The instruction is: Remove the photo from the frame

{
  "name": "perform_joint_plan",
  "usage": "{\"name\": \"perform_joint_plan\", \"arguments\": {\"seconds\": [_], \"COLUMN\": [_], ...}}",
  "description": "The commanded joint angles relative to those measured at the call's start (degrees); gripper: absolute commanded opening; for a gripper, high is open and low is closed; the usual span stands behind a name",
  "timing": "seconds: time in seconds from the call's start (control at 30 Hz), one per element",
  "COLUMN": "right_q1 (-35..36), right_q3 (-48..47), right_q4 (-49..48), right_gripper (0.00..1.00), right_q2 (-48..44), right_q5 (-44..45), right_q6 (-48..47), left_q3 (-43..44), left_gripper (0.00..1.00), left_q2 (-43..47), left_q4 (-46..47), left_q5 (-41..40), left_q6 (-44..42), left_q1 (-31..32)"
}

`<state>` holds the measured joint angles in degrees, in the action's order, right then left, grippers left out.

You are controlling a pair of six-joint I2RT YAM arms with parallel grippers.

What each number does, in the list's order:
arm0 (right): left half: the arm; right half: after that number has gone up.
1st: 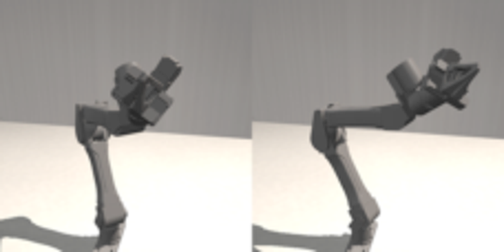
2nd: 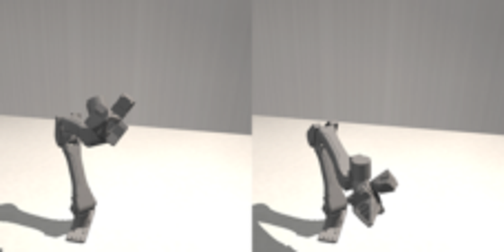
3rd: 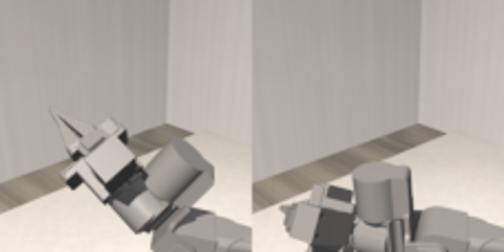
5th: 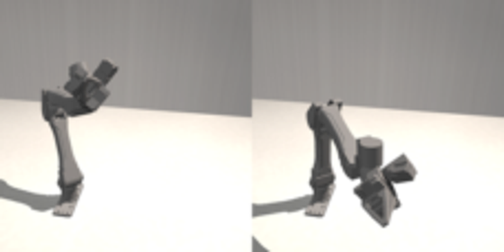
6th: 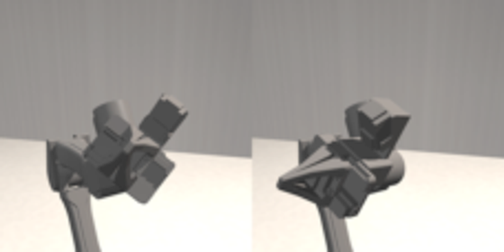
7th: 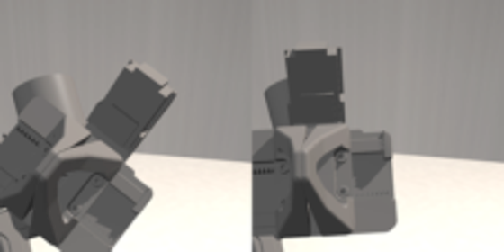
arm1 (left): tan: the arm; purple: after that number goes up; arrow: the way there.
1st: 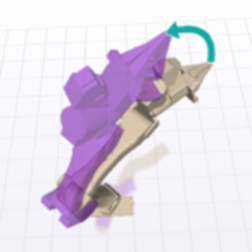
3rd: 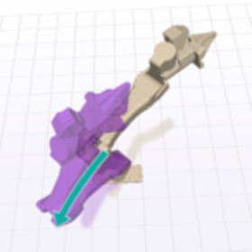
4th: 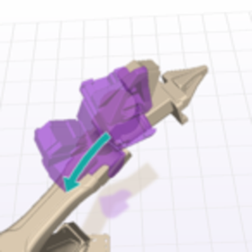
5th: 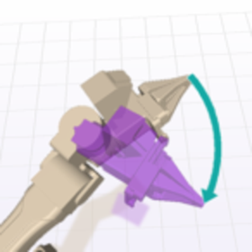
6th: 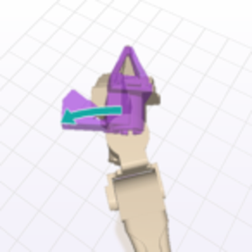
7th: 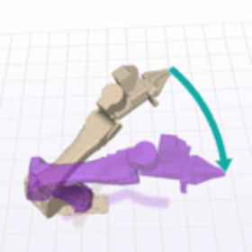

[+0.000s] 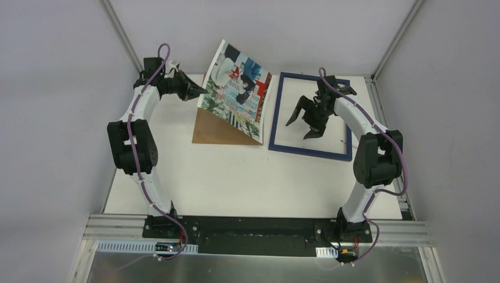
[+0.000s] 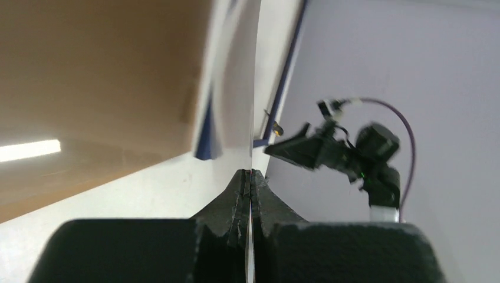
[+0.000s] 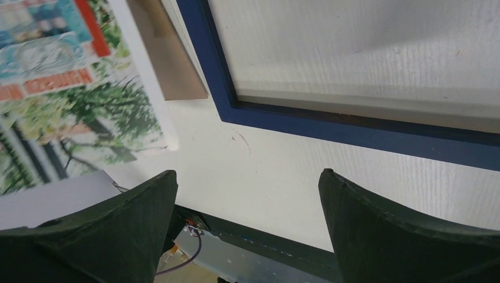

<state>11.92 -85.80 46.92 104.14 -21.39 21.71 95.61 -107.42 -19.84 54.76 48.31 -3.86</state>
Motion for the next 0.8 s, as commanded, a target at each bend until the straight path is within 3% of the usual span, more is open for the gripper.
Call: {"name": "perform_joint_plan", "arguments": {"seconds": [0.0, 0.23, 0.77], "right_q1": [0.04, 0.03, 1.53], "right_q3": [0.30, 3.14, 6.64], "right_q4": [0.18, -1.04, -1.20], "right_gripper": [0.94, 0.94, 0.94], "right_q2": [-3.83, -4.75, -8.15], "right_q5": [-0.06, -0.10, 0.58], "right_q6": [-1.15, -0.65, -1.30], "left_q3": [-6.41, -10.24, -11.01], "left_gripper": [0.00, 0.00, 0.00], "left_q2": [-4.35, -12.81, -15.67], "left_q4": [0.64, 1.62, 0.66], "left_q5": [-2.88, -4.79, -12.31], "left_q6": [-1.86, -3.42, -5.00], "left_q1": [-3.21, -3.15, -4.40]}}
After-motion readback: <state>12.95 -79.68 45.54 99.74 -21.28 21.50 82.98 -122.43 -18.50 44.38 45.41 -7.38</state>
